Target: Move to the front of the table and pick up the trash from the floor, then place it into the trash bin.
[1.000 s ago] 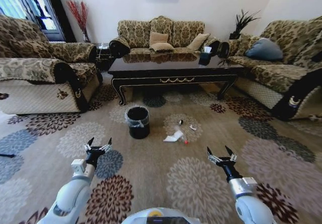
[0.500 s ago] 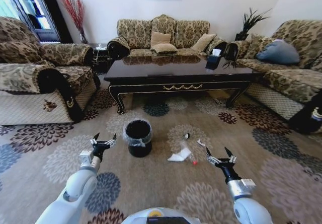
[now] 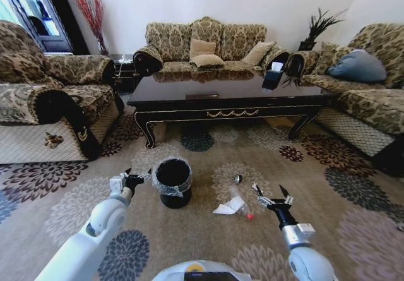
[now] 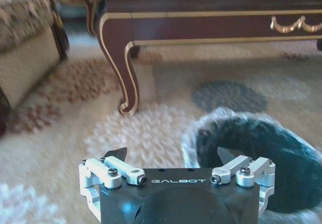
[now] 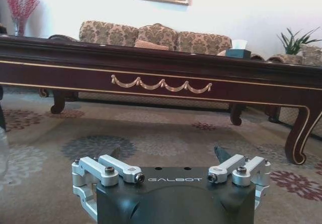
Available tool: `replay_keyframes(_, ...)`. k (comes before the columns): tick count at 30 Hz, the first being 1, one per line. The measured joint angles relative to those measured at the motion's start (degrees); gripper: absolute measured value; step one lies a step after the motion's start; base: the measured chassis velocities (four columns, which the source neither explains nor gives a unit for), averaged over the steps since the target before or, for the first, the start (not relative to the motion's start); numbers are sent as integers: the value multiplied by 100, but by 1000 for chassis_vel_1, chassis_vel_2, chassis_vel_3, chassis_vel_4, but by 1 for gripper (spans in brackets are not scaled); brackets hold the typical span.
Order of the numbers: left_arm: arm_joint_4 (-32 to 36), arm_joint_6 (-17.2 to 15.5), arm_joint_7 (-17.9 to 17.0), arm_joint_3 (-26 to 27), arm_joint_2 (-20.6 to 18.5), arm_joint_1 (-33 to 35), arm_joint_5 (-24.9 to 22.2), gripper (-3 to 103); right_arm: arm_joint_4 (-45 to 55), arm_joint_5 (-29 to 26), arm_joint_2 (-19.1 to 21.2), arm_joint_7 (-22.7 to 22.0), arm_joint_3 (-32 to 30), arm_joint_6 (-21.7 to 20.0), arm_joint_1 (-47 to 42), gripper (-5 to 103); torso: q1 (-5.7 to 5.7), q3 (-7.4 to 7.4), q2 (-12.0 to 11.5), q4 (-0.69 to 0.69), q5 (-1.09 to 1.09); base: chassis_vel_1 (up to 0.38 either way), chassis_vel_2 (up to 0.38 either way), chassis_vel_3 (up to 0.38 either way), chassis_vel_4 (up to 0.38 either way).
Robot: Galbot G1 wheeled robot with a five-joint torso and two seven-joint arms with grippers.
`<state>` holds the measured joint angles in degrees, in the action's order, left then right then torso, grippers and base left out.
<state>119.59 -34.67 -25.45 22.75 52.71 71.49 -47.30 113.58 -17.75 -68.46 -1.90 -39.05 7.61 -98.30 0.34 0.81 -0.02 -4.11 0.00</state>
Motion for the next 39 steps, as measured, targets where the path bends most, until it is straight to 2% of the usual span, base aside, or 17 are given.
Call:
replay_keyframes(1, -29, -181, -143, -92, -25, -193, -297, 100, -18, 14, 8, 0, 19, 1, 2, 100, 0, 0, 0, -1, 1, 0, 0, 0, 0)
replay_keyframes(2, -29, -181, -143, -92, -25, -193, -297, 100, -18, 14, 8, 0, 19, 1, 2, 100, 0, 0, 0, -1, 1, 0, 0, 0, 0)
replay_keyframes(6, -311, -626, -749, -510, 35, -984, -1290, 100, -22, 53, -19, 3, 31, 12, -25, 100, 0, 2, 0, -5, 0, 0, 0, 0, 0)
replay_keyframes(7, -311, -626, -749, -510, 35, -984, -1290, 100, -22, 53, -19, 3, 31, 12, -25, 100, 0, 2, 0, -5, 0, 0, 0, 0, 0)
replay_keyframes(9, -471, -750, -1176, -720, 90, -1293, -1722, 100, -15, 78, -39, 3, 23, 22, -50, 100, 0, 1, 0, -4, 0, 0, 0, 0, 0)
replay_keyframes(11, -691, -796, -1580, -963, 126, -1541, -1904, 100, -3, 98, -62, 3, -1, 34, -80, 100, 0, 1, 0, -3, 0, 0, 0, 0, 0)
replay_keyframes(13, -802, -797, -1716, -1047, 153, -1631, -1957, 100, -3, 109, -76, 3, -10, 40, -91, 100, 0, 2, 0, -3, 1, 0, 0, 0, 0)
replay_keyframes(17, -1114, -796, -2326, -1240, 308, -1978, -2777, 100, -29, 173, -128, 5, -9, 60, -113, 100, 1, 2, 0, -2, 1, 0, 0, 0, 0)
replay_keyframes(23, -1514, -784, -2540, -1439, 438, -2312, -3140, 100, -57, 188, -150, 4, 29, 64, -94, 100, 0, 2, 0, -3, 0, 0, 0, 0, 0)
replay_keyframes(27, -1975, -771, -2779, -1607, 585, -2658, -3544, 100, -94, 199, -168, 1, 51, 65, -79, 100, 1, 2, 0, -3, 0, 0, 0, 0, 0)
replay_keyframes(33, -2513, -762, -2841, -1695, 708, -2918, -3764, 100, -158, 213, -178, -4, 50, 86, -88, 100, 1, 2, 1, -2, 0, 0, 0, 0, 0)
replay_keyframes(34, -2637, -761, -2843, -1719, 742, -2977, -3800, 103, -170, 215, -178, -8, 53, 87, -80, 100, 1, 2, 1, -3, 0, 0, 0, 0, 0)
replay_keyframes(39, -3072, -755, -2851, -1745, 897, -3139, -3911, 97, -191, 218, -187, -21, 75, 89, -69, 100, 1, 2, 1, -3, 1, 0, 0, 0, 0)
